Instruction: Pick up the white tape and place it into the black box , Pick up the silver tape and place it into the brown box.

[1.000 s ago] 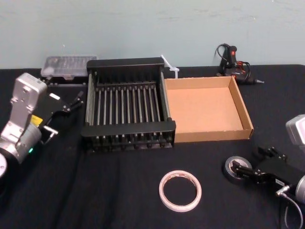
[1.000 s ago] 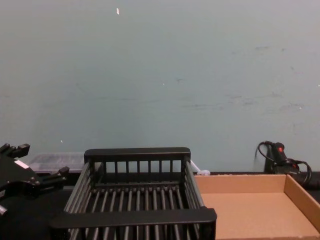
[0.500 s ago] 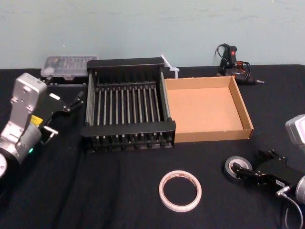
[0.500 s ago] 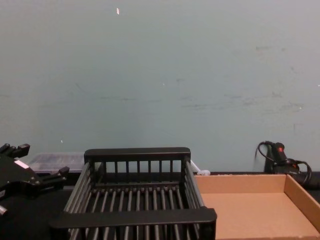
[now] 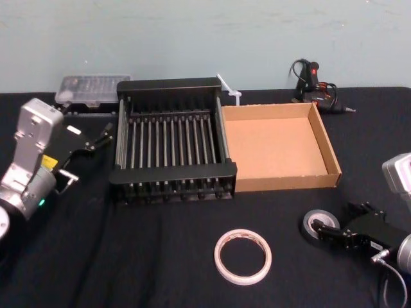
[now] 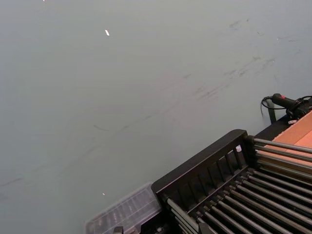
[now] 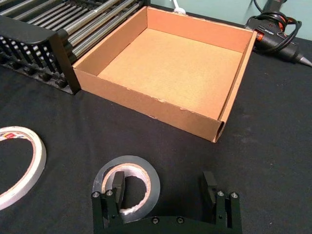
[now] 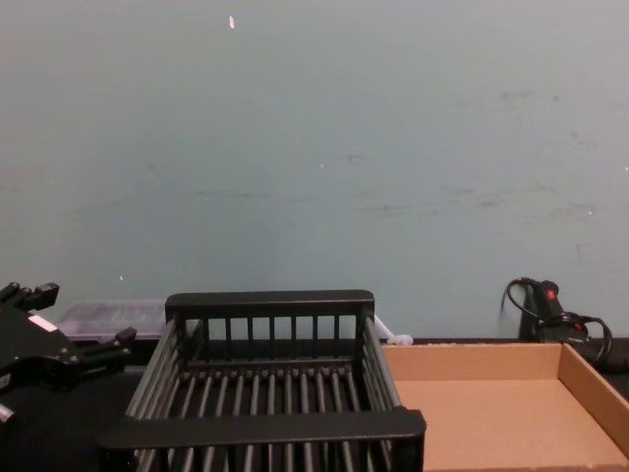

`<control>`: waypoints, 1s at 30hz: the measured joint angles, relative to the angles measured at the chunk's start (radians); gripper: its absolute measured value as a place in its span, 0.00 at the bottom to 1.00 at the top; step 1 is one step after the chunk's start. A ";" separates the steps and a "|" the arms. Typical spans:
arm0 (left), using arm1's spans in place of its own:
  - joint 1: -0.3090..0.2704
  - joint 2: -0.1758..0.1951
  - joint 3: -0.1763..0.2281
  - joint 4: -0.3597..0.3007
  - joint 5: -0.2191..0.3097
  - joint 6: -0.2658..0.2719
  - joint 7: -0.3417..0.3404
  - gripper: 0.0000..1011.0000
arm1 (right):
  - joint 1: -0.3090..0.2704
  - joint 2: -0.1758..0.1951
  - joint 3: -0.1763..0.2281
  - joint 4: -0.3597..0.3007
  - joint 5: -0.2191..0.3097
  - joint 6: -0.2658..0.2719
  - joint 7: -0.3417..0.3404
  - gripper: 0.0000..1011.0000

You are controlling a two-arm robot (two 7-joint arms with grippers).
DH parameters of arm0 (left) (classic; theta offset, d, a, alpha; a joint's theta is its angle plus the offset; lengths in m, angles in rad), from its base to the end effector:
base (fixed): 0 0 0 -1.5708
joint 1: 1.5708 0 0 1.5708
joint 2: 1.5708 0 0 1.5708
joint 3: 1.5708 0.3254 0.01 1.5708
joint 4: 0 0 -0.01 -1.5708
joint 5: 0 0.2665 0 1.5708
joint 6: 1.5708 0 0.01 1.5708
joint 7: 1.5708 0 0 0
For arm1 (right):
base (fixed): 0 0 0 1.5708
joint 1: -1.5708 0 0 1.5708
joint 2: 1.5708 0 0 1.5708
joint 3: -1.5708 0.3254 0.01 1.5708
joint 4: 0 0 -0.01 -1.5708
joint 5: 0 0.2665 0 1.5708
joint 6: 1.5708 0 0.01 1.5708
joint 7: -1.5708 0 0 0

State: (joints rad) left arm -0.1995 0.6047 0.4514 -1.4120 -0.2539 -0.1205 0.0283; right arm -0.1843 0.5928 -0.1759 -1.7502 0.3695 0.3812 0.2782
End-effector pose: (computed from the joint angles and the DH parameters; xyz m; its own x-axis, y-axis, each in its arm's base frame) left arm 0.3239 0.1140 -0.3227 0.2923 0.8803 0.3738 -0.9553 0.2873 0.0703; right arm 0.2252 -0.1194 -0.3151 0.4886 -0.8721 0.0282 0.7580 0.4083 -0.5086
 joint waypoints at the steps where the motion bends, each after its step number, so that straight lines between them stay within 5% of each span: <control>1: 0.000 0.000 0.000 0.000 0.000 0.000 0.000 0.99 | 0.000 -0.001 0.000 0.000 -0.001 0.001 0.000 0.99; 18: 0.000 0.000 0.000 0.000 0.000 0.000 0.000 0.99 | -0.001 0.001 0.000 0.000 0.001 0.001 -0.001 0.99; 30: 0.000 0.000 0.000 0.000 0.000 0.000 0.000 0.99 | -0.001 0.002 -0.001 -0.001 0.002 0.000 -0.001 0.68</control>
State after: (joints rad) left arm -0.1995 0.6047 0.4514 -1.4120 -0.2539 -0.1205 0.0283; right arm -0.1857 0.5952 -0.1770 -1.7509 0.3715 0.3814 0.2771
